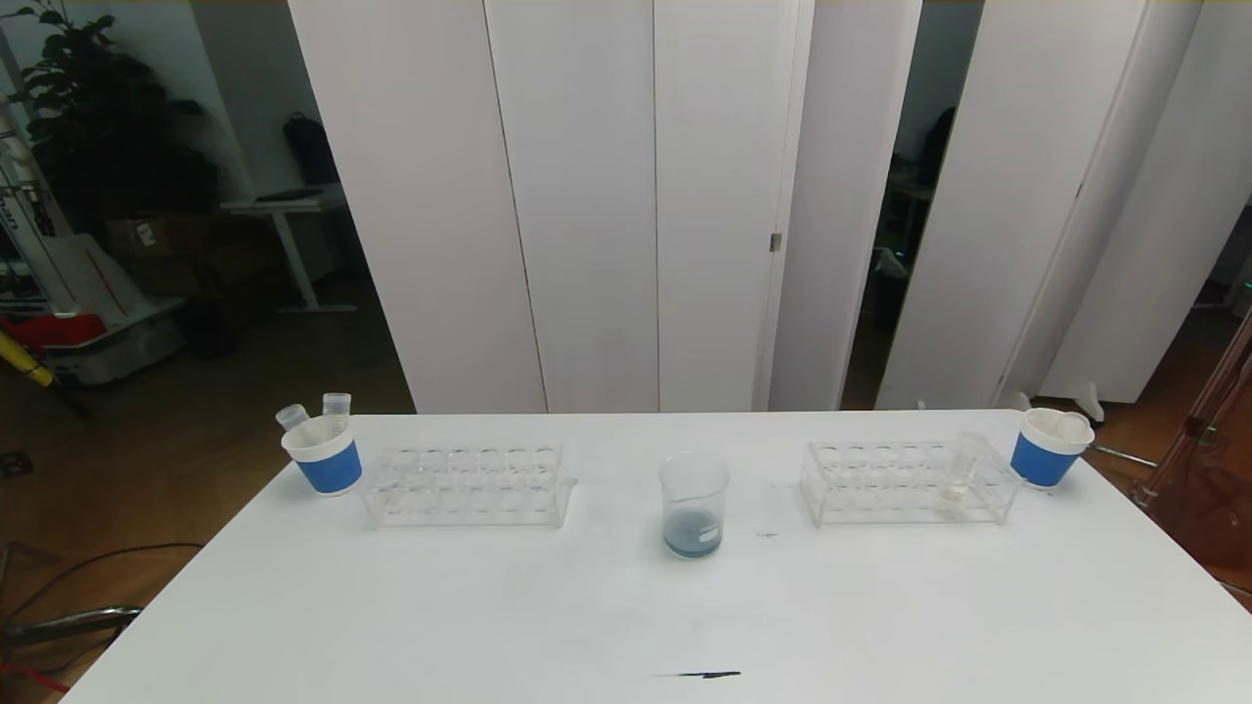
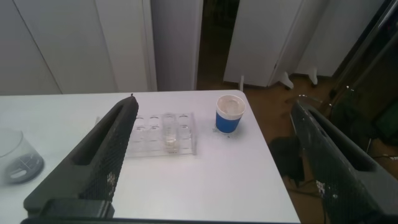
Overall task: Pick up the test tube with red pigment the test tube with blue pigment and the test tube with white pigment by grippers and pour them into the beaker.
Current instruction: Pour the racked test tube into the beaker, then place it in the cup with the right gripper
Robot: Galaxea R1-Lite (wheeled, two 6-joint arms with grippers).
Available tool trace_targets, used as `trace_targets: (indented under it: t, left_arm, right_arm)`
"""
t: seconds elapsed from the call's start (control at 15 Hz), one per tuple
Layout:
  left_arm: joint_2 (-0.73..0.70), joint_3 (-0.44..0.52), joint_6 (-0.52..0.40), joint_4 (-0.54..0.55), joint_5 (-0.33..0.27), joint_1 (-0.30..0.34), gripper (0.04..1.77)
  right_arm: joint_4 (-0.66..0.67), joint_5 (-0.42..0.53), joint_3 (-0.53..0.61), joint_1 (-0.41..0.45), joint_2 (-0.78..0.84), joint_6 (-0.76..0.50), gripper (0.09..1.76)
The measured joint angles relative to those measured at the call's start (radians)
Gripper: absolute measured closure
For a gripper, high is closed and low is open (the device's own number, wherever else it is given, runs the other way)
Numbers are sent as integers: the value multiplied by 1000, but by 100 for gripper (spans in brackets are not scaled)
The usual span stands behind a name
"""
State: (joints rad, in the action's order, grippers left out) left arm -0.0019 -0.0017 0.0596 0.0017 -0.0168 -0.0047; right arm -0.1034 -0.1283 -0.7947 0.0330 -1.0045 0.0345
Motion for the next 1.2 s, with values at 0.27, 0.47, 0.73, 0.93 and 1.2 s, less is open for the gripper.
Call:
trace_targets:
  t: [0.27, 0.47, 0.73, 0.93, 1.2]
  left_arm:
    - [0, 0, 0, 0, 0, 0, 6]
    - [1, 0, 0, 0, 0, 0, 6]
    - [1, 0, 0, 0, 0, 0, 6]
    - [1, 0, 0, 0, 0, 0, 6]
    - [1, 0, 0, 0, 0, 0, 6]
  right_arm:
    - [-250, -4, 98, -5, -269, 1, 10]
    - [-500, 29, 246, -26, -434, 3, 10]
    - [-857, 31, 474, -67, -584, 5, 10]
    - [-1003, -7, 583, -76, -679, 4, 10]
    - [-1038, -27, 569, -92, -771, -31, 10]
